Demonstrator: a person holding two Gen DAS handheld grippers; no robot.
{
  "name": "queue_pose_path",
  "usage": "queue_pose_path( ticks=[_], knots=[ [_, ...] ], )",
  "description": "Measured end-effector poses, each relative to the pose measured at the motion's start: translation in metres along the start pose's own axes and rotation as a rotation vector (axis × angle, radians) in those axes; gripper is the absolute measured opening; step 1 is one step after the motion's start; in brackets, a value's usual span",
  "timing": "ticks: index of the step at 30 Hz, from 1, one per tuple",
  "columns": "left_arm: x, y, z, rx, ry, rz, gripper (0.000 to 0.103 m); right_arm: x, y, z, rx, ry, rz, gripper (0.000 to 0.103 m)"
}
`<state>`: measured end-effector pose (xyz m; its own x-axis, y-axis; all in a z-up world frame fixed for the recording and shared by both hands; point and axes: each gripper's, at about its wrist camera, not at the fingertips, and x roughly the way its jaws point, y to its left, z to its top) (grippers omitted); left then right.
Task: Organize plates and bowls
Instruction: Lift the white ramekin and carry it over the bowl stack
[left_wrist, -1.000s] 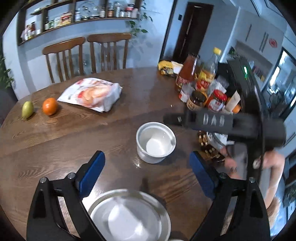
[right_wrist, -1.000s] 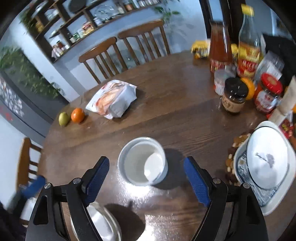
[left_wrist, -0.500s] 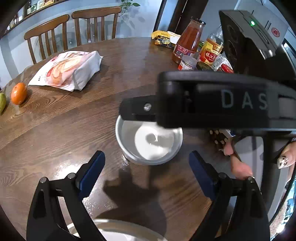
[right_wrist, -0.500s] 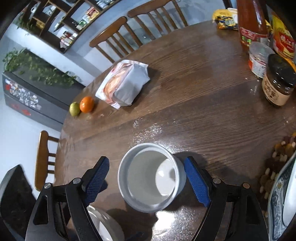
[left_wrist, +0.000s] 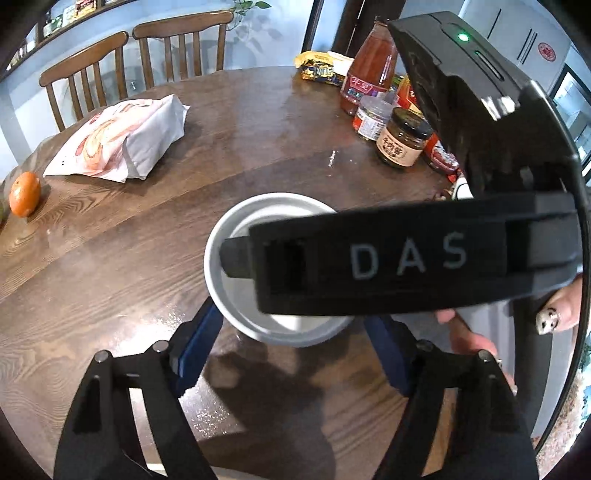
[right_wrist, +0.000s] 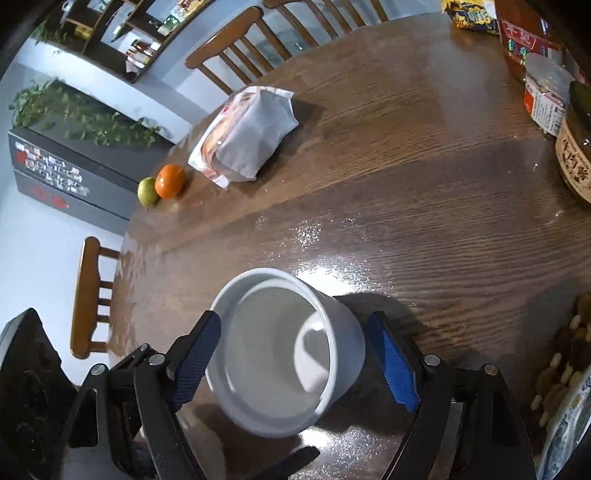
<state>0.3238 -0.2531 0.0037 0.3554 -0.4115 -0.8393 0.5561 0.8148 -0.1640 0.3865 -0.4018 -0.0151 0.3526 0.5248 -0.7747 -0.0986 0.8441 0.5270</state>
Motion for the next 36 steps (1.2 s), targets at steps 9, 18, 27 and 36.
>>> queue_pose_path(
  ticks=[9, 18, 27, 36],
  knots=[
    [0.003, 0.005, 0.002, -0.02, -0.001, 0.015, 0.076, 0.002, -0.001, 0.0, -0.018, -0.036, -0.026, 0.07],
    [-0.005, 0.006, 0.002, -0.049, -0.017, 0.029, 0.075, 0.006, 0.007, -0.002, -0.048, -0.027, -0.13, 0.05],
    [-0.037, 0.007, 0.001, -0.069, -0.068, 0.026, 0.075, -0.016, 0.034, -0.007, -0.086, -0.09, -0.139, 0.05],
    [-0.079, 0.01, -0.014, -0.101, -0.1, 0.035, 0.075, -0.039, 0.075, -0.021, -0.137, -0.147, -0.137, 0.05]
  ],
)
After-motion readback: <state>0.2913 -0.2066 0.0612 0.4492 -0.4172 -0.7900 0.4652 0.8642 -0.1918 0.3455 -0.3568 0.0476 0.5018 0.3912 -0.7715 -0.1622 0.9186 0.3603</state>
